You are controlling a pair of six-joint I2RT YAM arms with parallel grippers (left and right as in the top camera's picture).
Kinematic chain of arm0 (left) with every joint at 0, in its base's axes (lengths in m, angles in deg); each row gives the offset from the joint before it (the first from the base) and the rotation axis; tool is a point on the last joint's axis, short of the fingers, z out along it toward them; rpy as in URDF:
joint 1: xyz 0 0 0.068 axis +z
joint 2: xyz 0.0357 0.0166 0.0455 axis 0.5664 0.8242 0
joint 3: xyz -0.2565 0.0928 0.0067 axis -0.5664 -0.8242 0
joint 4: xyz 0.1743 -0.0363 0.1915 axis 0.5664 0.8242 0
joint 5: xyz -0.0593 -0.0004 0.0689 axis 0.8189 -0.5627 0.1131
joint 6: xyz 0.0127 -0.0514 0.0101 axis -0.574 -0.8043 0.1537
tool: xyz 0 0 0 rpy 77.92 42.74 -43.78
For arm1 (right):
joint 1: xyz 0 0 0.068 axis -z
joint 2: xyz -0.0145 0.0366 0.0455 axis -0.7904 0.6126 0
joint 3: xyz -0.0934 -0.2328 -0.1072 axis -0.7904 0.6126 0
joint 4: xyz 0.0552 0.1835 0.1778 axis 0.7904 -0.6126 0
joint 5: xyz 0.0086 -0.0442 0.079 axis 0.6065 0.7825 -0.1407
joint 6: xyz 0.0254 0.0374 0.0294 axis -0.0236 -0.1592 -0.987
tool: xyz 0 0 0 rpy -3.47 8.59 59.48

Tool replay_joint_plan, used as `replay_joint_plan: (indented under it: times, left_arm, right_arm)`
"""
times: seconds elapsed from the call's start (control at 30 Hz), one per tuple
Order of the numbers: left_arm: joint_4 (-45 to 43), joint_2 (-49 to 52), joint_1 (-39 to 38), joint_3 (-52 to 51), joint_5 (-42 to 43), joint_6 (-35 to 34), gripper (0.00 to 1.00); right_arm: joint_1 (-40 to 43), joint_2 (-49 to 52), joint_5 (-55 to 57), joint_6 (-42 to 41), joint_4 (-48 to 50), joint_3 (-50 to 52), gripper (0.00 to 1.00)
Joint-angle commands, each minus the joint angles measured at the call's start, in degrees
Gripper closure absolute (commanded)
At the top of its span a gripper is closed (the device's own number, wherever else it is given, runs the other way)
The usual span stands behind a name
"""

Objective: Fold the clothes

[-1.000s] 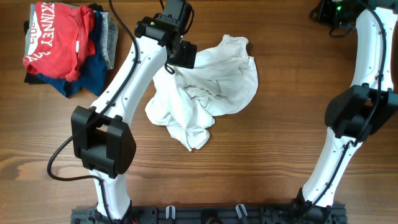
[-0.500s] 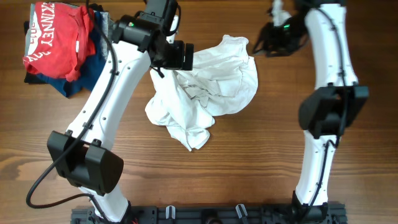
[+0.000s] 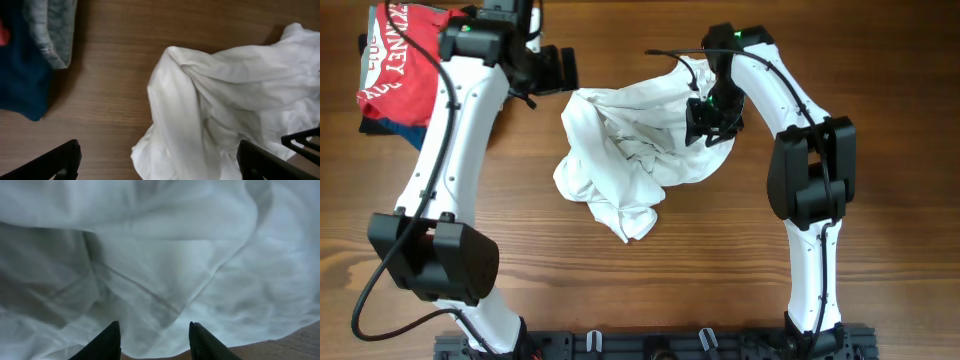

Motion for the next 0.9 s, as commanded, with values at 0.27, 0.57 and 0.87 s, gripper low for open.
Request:
replay_joint_plan:
  times: [0.27,0.57,0.87]
  left_arm:
    - [-0.09,0.02,3.26,0.04,0.46,-0.74,0.0]
    - [0.2,0.02,3.26,0.04,0.48,-0.74,0.0]
    - [0.09,0.02,3.26,0.04,0.48,-0.74,0.0]
  right_arm:
    - [-1.01,0.59,1.68,-3.69,1.57,0.74,0.62]
    - [-1.31,0.59,5.92,-6.88,-0.11,0.74,0.64]
    - [-2.64,0.59,5.92,-7.32,0.57,0.74,0.64]
